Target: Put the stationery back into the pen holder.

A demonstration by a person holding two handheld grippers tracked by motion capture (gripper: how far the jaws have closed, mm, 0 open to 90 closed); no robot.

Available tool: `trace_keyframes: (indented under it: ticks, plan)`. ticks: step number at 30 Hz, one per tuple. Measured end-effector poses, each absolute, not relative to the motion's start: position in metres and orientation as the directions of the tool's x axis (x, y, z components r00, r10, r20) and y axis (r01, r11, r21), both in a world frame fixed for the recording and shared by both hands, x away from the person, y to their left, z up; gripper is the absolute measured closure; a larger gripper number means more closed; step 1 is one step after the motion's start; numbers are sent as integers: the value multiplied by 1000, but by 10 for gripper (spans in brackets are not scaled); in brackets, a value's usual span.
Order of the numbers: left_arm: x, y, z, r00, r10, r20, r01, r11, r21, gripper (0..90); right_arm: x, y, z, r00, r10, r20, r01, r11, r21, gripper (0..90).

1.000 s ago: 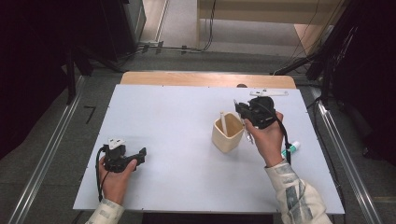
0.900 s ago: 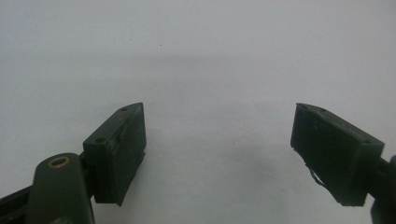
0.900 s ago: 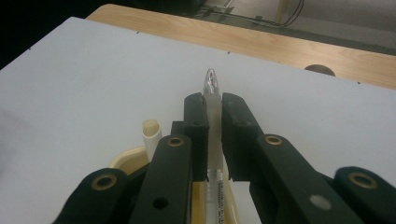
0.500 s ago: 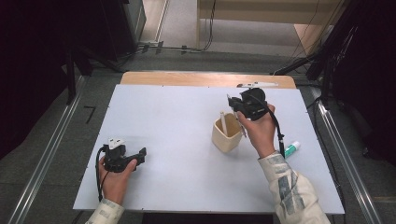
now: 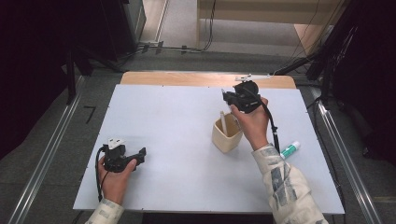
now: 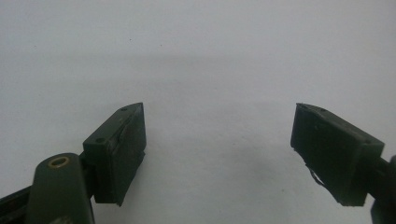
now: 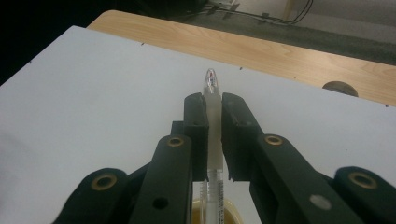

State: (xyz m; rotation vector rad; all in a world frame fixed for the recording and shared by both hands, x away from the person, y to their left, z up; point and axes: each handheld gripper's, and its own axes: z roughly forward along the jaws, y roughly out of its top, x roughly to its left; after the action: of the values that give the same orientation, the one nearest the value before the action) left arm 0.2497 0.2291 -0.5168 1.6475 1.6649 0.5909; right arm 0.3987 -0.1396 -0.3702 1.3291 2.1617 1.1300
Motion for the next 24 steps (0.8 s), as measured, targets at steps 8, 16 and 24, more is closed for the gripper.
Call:
trace_keyframes:
  ticks: [8,16,24]
  plan:
    - [250,229,-517,63,984,-167,658,85,748,191,404,-134,-371,-497,861,109,575,232,785,791]
    - [250,229,-517,64,984,-166,659,84,747,191,407,-134,-372,-498,860,113,572,227,788,790]
    - [250,229,-517,67,984,-166,659,81,747,191,407,-137,-372,-497,860,117,570,221,791,790]
